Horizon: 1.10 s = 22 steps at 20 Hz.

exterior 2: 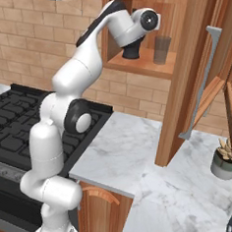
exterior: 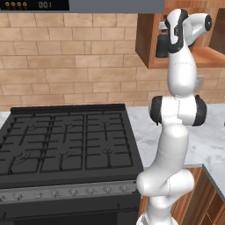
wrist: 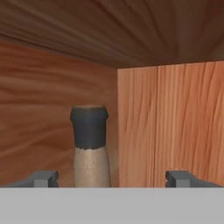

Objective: There is a bowl on the dining counter. Grab a lemon wedge from the fridge and place it in the bowl. Then get the liquor bottle and glass cup from the cabinet and place them next to the bowl.

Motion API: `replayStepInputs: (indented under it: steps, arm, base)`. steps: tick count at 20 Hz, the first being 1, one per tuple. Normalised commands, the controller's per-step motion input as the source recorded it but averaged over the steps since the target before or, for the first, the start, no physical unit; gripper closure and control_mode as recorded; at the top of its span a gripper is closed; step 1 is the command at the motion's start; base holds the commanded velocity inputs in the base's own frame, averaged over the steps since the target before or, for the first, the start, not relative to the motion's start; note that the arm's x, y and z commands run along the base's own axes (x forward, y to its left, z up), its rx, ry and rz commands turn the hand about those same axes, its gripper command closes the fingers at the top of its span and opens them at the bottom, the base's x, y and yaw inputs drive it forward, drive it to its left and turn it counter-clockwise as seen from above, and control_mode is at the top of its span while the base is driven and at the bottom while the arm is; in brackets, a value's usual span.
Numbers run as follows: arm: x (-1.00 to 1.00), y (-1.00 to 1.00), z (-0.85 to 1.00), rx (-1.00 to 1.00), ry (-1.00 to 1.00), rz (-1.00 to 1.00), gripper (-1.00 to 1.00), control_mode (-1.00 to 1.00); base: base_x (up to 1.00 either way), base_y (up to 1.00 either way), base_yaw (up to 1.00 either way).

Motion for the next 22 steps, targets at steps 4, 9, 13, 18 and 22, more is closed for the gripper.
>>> replayStepInputs:
  steps: [4, 9, 13, 18, 22]
  arm:
    - [0.19, 0.12, -0.05, 0.00, 0.00, 0.00, 1.00, -1.00]
    - [0.02, 0.02, 0.00, 0.00, 0.03, 0.00, 1.00, -1.00]
    - [0.00, 0.00, 0.00, 0.00, 0.00, 0.00, 1.00, -1.00]
    - [0.00, 0.00, 0.00, 0.00, 0.00, 0.00, 1.00, -1.00]
    - [0.00, 0.00, 0.00, 0.00, 0.00, 0.00, 1.00, -1.00]
  base:
    - [0.00, 0.00, 0.00]
    - [0.00, 0.00, 0.00]
    - [0.00, 0.00, 0.00]
    - [0.00, 0.00, 0.00]
    - [0.00, 0.00, 0.00]
